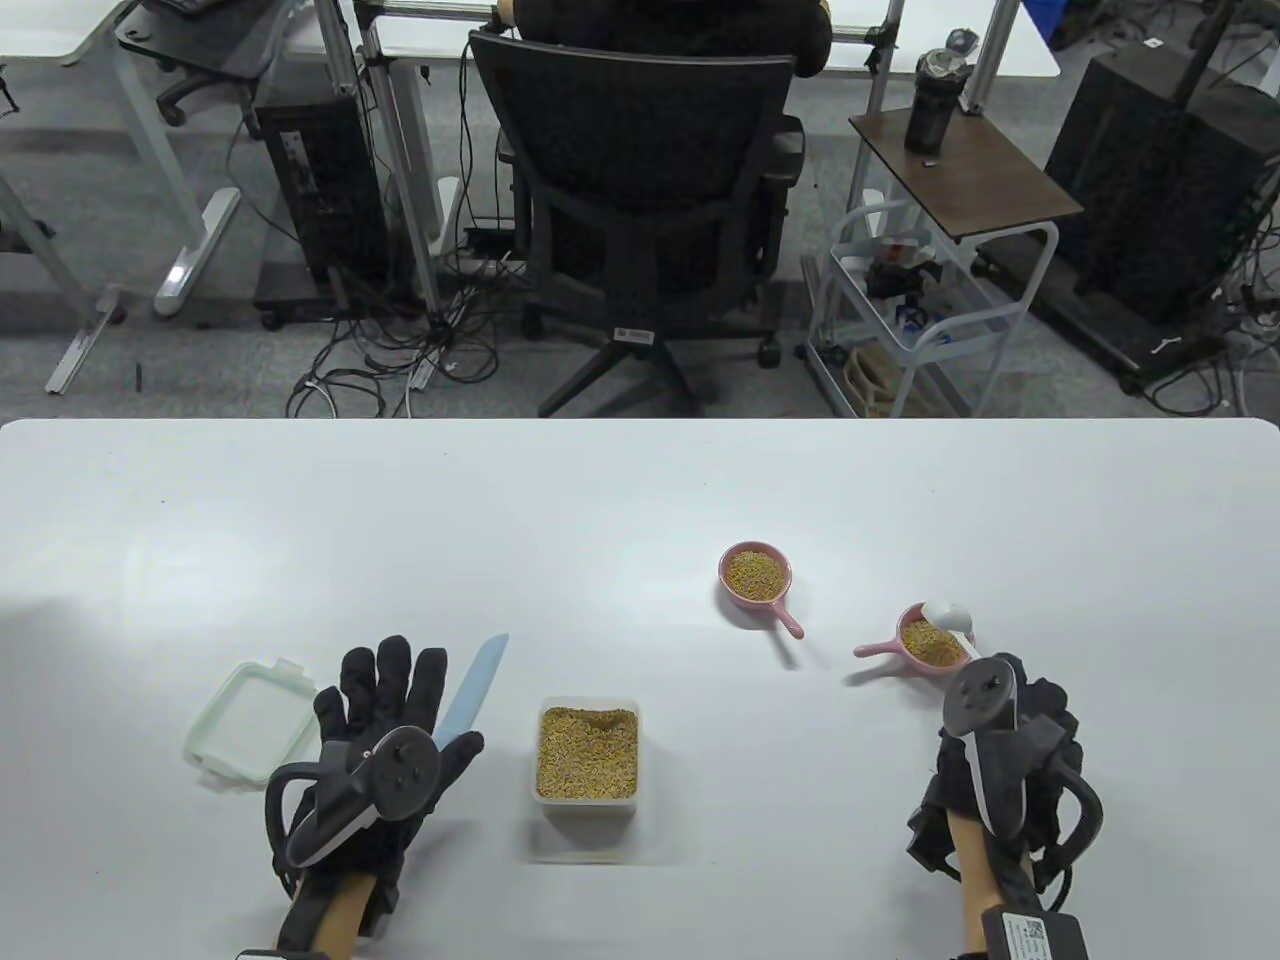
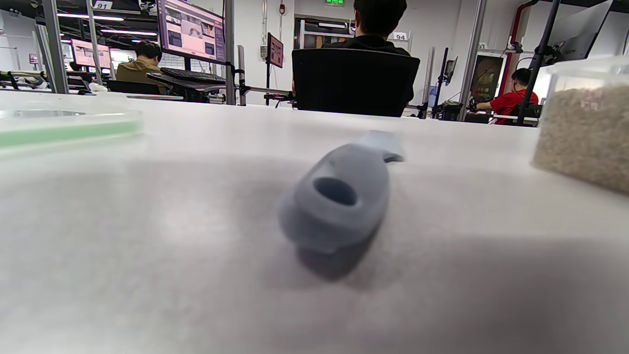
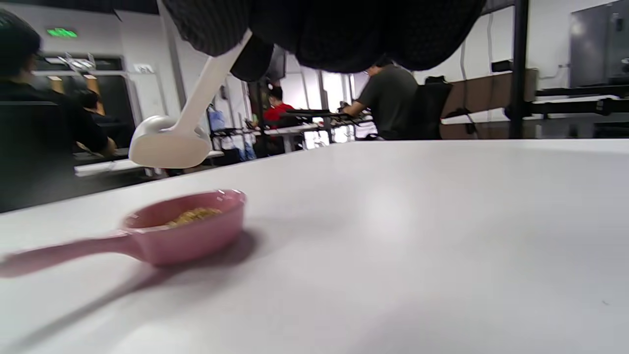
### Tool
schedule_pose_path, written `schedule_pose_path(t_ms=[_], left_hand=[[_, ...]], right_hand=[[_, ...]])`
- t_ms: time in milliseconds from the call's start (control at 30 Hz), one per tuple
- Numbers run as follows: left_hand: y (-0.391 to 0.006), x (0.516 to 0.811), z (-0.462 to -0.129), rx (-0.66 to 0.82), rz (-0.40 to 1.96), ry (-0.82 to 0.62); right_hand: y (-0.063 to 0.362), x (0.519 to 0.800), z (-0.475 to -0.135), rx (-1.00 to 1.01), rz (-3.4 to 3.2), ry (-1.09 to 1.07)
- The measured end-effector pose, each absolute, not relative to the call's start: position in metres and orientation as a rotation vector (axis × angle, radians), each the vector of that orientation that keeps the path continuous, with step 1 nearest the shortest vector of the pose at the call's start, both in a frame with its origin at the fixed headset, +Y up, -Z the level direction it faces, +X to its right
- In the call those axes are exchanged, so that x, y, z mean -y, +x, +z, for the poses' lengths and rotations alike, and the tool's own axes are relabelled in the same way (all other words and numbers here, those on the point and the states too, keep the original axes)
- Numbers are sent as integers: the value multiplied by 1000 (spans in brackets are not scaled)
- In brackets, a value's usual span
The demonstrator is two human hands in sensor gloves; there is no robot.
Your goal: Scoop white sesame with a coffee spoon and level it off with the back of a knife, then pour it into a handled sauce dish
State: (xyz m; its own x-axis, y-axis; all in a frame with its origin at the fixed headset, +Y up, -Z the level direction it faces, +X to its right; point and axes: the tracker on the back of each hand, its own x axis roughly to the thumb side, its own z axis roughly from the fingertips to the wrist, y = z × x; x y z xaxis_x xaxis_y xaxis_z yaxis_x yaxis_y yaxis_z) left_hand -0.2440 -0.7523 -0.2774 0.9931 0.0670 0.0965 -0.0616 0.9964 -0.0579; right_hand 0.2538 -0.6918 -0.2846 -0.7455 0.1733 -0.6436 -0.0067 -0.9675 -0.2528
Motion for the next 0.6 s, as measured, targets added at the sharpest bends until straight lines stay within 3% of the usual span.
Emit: schedule_pose_path(t_ms=[233, 367, 600], left_hand=[[-236, 756, -279, 144, 69, -77], [-229, 755, -279, 199, 97, -88], [-213, 756, -277, 301, 178, -100]], right_hand=[[202, 676, -274, 485, 2773, -535], [155, 677, -272, 413, 2670, -170], [106, 692, -265, 317, 2655, 262]])
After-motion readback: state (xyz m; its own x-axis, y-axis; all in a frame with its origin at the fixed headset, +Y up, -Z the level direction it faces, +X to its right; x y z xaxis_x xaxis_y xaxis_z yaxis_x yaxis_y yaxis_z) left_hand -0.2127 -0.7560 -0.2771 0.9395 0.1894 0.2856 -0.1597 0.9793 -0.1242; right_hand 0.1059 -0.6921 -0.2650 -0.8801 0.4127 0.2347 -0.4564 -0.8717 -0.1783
